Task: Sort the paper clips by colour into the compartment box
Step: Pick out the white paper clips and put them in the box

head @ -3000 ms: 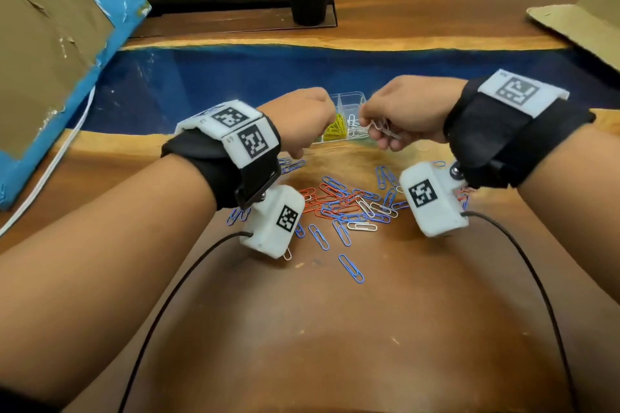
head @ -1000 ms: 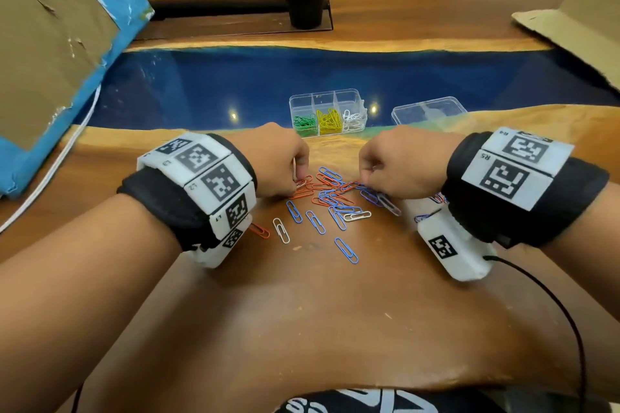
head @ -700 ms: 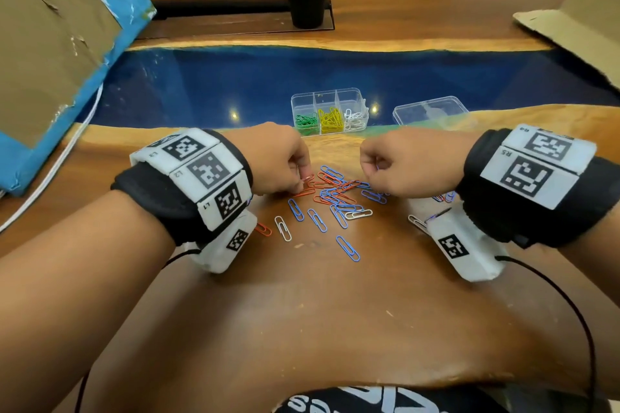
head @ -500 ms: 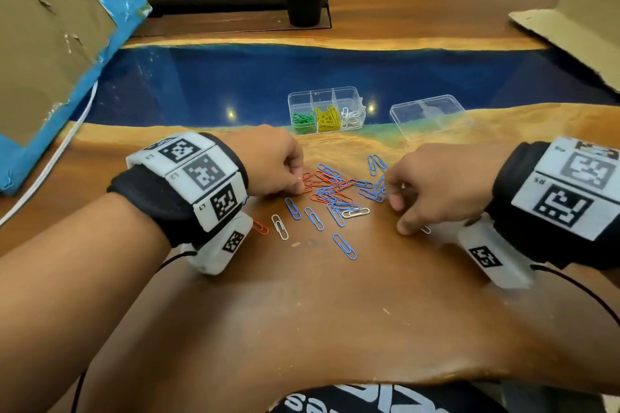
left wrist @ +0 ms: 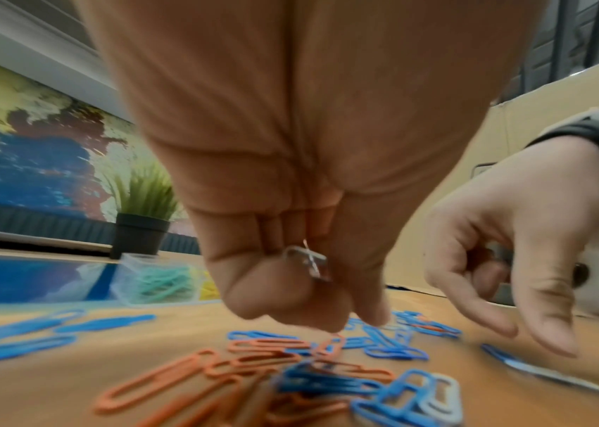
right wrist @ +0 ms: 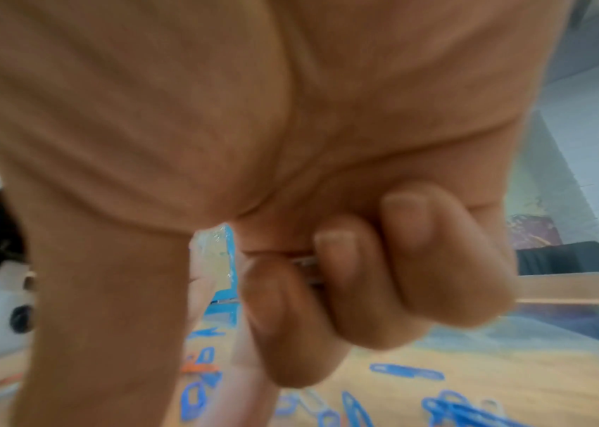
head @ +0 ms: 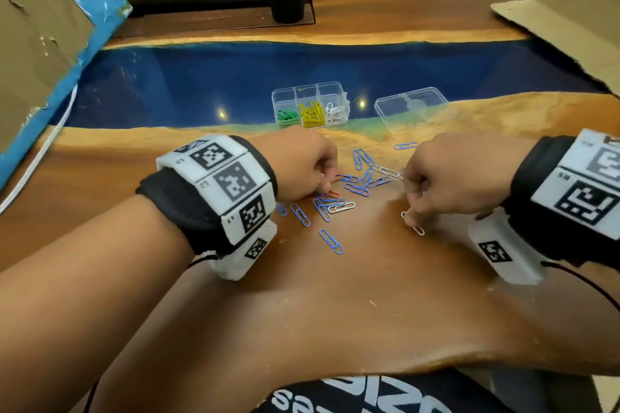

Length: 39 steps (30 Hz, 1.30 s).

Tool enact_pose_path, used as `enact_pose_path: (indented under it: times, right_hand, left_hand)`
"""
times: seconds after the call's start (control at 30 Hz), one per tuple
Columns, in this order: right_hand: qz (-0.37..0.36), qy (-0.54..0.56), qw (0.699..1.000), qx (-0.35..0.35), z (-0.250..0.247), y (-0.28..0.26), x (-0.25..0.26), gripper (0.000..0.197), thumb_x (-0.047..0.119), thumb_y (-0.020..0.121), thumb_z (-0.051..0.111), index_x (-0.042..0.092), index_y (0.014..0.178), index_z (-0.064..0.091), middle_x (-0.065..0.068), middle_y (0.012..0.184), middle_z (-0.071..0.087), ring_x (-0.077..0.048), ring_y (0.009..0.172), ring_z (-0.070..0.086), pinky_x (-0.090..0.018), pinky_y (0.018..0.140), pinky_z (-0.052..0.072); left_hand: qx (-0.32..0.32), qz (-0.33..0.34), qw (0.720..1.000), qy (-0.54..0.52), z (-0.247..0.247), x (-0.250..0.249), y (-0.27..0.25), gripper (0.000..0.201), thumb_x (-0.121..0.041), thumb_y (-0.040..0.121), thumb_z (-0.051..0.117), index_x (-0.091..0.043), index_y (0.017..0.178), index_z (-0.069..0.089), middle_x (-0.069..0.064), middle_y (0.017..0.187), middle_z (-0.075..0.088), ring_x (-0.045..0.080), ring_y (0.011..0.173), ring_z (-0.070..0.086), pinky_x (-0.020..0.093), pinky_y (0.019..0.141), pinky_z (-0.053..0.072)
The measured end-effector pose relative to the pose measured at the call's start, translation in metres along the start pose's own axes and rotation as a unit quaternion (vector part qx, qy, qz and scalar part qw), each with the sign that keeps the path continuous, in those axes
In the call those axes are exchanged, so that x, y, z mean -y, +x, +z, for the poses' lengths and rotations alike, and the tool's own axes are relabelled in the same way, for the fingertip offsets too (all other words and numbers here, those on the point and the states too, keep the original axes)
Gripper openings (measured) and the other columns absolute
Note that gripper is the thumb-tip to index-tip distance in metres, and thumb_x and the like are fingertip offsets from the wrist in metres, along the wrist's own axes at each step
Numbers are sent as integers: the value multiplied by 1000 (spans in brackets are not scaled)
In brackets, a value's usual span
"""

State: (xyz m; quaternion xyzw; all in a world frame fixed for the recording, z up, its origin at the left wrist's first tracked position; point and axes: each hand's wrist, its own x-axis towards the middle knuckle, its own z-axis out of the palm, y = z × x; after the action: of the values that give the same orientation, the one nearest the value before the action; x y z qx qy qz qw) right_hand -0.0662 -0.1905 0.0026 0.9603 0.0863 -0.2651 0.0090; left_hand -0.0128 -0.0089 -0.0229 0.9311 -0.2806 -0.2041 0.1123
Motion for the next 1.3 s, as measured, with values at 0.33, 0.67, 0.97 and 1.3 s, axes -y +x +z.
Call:
enact_pose_path:
  times: [0.33,0.67,0.97,1.3]
  right_hand:
    - [-15,-5,1000,13,17,1,3,20,37,80,62,22,69,56,8,64,50,-18,75,52,-25,56,37]
    - [-33,163,986,-30,-6,13,2,14,28,76,63,18,69,56,4,58,57,-12,55,48,-24,55,39]
    - [-33,329,943,-44,-28,58,1,18,-1,82,51,11,91,61,-5,68,67,-12,50,56,-17,51,51]
    - [33,328,929,-168,-66,101,12,21,1,84,61,19,93,69,8,45,62,3,30,55,-9,36,45]
  left_hand:
    - [43,15,995,91,13,-25,6,18,-40,83,64,-24,85,55,-11,67,45,14,77,46,22,51,29]
    - [11,45,992,117,10,-28,11,8,-22,83,56,-19,78,61,-2,72,54,18,76,49,23,62,34]
    - [-21,-60,997,-49,-11,-1,24,12,-28,83,54,-22,73,55,-2,81,61,17,77,53,28,74,45]
    - [-156,-101,973,-138,-44,6,61,15,-19,91,50,-19,86,65,3,79,70,23,80,70,32,74,55]
